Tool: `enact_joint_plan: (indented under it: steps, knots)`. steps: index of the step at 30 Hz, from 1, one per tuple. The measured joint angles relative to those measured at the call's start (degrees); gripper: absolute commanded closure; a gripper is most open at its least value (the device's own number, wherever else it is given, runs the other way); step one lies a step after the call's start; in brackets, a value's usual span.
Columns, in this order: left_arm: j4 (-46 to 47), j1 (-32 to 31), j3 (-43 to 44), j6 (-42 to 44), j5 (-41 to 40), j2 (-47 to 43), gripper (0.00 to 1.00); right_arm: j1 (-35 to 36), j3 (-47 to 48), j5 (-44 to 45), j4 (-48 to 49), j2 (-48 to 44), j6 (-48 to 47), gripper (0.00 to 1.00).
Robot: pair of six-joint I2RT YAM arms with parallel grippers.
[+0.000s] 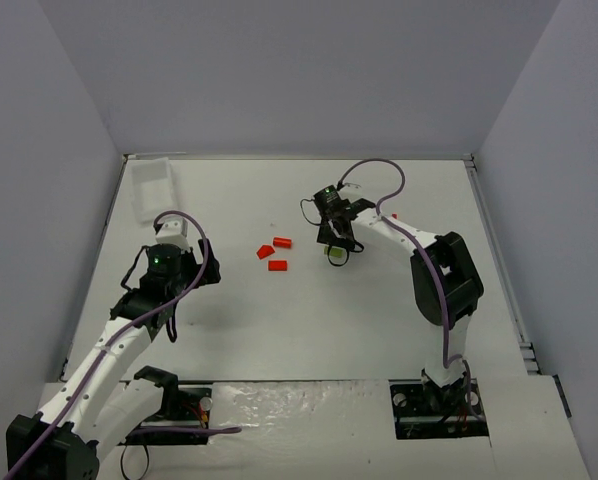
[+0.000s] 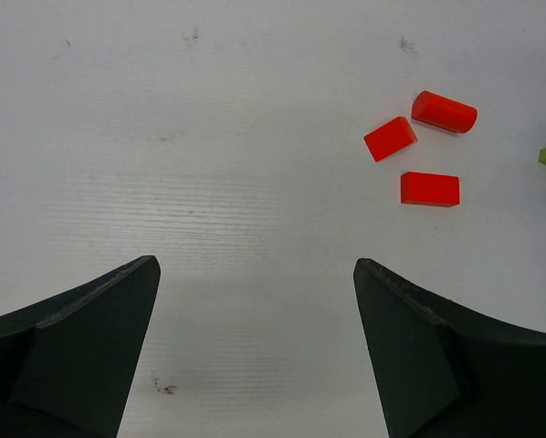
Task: Build the wood block tower
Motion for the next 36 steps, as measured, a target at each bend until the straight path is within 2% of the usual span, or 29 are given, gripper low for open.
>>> enact_joint_plan:
  steps: [3,17,22,25,30,36]
  knots:
    - [0.1,0.0,0.0,0.0,0.0,0.0,0.14,-0.2,-0.1,-0.2,0.0,0.0,0.1,0.48]
    - [0.7,0.0,0.0,0.4,1.1,0.0,0.14,-5.9,-2.9,-4.1,0.1,-0.2,6.5,0.48]
    - [3.5,-0.5,0.5,5.5,8.7,3.4,0.15,-7.9,-5.2,-5.4,0.8,-1.8,6.2,0.49]
    - [3.9,-3.1,5.0,11.1,15.6,10.9,0.15,-11.3,-7.2,-6.4,0.8,-4.0,4.2,0.49]
    - [1.3,-10.1,20.9,25.1,23.0,27.6,0.16,-18.0,-10.1,-8.8,1.1,-10.7,-3.9,0.48]
    - [-0.3,-15.5,38.3,36.3,30.6,46.1,0.24,-19.5,-12.3,-13.0,1.3,-23.1,-13.0,0.48]
